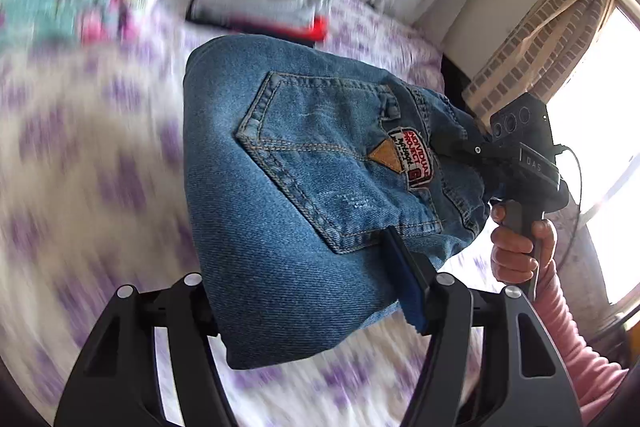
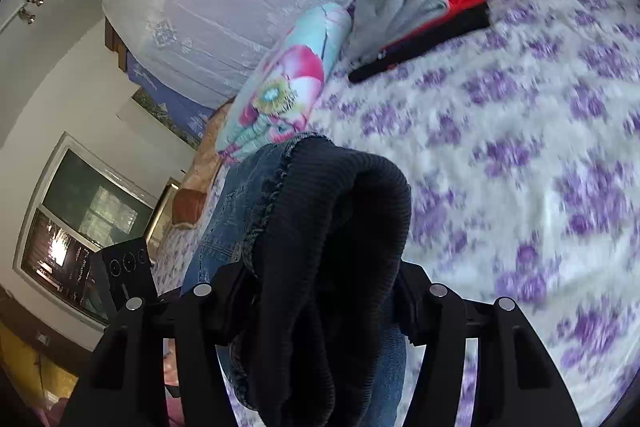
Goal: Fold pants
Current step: 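Carry the folded jeans with both grippers beside the grey clothes stack and release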
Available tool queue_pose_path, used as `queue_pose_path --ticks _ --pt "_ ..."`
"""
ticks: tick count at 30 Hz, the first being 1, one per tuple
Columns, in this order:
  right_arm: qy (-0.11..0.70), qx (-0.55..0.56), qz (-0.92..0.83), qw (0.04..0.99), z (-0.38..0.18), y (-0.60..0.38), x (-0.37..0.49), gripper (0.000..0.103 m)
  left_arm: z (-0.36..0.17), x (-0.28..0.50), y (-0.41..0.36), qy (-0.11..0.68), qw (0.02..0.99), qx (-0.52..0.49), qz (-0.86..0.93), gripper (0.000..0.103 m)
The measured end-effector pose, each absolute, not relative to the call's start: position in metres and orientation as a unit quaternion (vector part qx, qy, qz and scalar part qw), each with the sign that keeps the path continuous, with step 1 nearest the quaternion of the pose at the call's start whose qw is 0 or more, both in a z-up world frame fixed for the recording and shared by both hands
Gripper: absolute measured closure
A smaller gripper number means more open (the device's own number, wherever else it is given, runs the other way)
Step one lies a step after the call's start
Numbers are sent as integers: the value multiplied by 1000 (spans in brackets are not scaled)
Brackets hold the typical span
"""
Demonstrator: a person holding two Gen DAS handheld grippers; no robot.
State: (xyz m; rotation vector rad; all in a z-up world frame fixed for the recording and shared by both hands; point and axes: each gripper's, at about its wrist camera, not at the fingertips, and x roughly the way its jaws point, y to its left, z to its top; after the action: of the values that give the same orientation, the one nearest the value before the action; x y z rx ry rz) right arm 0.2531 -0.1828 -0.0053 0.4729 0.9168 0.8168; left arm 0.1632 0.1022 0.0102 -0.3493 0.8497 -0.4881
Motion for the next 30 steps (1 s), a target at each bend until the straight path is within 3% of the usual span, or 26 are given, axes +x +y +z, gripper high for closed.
queue_pose_path --ticks 4,8,10,14,15,18,21,23,25,30 --pt "394 207 385 809 4 -172 310 43 23 214 106 383 886 -149 -216 39" --pt "428 215 352 804 -47 -166 372 42 -23 273 106 405 881 -152 -192 38" --pt "448 218 323 804 -78 -165 386 38 -50 290 109 428 870 -171 -176 27" --pt "428 251 331 803 -86 -173 382 30 -42 282 108 409 883 -146 -175 25" --pt "433 244 322 806 -81 -173 380 24 -42 277 108 408 887 -139 -162 22" --pt "416 233 297 827 -62 -185 359 23 -32 264 115 409 887 -155 -148 22" --pt "348 237 265 867 -37 -203 312 18 -3 238 130 367 911 -156 -104 22" --pt "325 234 250 882 -25 -199 281 16 18 218 129 343 931 -118 -50 17" --pt "322 203 222 898 -14 -185 257 11 40 192 117 306 949 -71 -9 4" --pt "279 130 171 936 -16 -149 185 4 41 146 90 280 959 -22 30 4"
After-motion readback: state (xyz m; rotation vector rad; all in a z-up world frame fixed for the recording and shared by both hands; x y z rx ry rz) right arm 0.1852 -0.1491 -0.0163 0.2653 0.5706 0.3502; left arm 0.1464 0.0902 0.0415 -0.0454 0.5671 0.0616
